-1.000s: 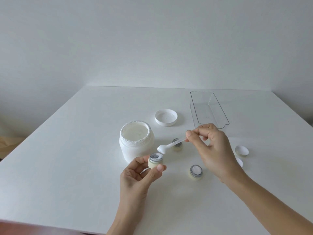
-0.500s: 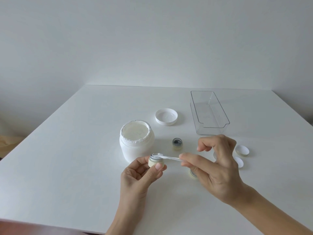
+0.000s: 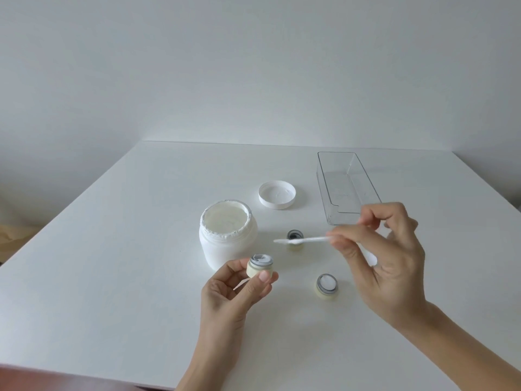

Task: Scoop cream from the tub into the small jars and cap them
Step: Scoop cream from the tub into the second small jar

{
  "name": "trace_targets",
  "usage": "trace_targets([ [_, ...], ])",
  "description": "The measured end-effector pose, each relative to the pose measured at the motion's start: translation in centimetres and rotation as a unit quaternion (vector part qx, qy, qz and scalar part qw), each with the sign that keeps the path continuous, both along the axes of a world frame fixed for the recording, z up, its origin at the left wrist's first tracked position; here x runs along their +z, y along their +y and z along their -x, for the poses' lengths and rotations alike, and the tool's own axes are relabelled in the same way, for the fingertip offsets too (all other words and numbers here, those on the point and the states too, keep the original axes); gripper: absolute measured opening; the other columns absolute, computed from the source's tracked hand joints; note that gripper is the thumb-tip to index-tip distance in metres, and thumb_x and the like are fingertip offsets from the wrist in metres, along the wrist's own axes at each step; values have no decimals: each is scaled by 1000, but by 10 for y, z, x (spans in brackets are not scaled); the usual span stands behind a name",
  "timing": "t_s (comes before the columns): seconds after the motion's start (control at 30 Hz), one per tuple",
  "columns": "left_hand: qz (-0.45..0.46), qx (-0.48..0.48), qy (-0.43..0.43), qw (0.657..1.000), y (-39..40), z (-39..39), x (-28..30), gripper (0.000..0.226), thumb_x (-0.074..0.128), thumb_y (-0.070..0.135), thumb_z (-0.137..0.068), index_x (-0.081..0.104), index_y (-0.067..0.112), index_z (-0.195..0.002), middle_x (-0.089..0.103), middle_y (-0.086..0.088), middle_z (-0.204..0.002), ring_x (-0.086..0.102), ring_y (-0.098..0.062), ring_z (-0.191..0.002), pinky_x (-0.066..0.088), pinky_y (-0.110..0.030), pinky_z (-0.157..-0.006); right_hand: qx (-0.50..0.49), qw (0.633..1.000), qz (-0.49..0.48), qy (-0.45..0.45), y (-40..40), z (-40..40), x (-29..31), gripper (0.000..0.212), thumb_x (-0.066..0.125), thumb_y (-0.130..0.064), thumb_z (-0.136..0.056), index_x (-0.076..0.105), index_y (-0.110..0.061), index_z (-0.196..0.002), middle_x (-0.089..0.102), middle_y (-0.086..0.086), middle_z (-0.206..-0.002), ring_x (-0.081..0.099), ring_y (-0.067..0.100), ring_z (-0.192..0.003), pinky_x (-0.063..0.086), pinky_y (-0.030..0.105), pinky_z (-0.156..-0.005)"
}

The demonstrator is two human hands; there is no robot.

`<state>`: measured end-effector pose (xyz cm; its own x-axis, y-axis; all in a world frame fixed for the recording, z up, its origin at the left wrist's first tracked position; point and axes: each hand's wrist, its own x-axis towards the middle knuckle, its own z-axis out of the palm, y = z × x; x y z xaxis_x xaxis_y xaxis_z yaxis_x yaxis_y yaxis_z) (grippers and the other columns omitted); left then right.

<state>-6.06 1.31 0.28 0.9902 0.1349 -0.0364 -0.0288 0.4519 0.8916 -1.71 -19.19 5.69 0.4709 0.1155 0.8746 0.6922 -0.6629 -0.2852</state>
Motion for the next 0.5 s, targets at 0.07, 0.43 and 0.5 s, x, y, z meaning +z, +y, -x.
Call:
trace_targets([
  [0.07, 1, -5, -2, 1000, 0, 0, 0, 30, 90, 27, -59, 75, 23, -85, 76, -5, -89, 75, -34, -93, 58, -23, -72, -16, 1000, -8, 14, 11, -7, 8, 17, 59, -30, -91, 72, -22, -82, 40, -4, -91, 43, 12, -76, 29, 30, -80],
  [0.43, -41, -12, -4, 999, -1, 1, 1, 37, 90, 31, -61, 75, 21, -94, 77, -3, -96, 75, -33, -93, 57, -24, -72, -14, 954, 285, 95, 95, -51, 44, 16, 60, -25, -89, 68, -15, -80, 54, 9, -99, 50, 28, -90, 23, 36, -82],
  [0.5, -33, -12, -1, 999, -2, 1, 2, 37, 89, 28, -62, 74, 19, -93, 76, -6, -97, 74, -36, -92, 57, -24, -71, -12, 930, 354, 100, 106, -57, 47, 17, 52, -19, -93, 67, -15, -87, 50, 9, -103, 47, 30, -97, 20, 36, -85],
])
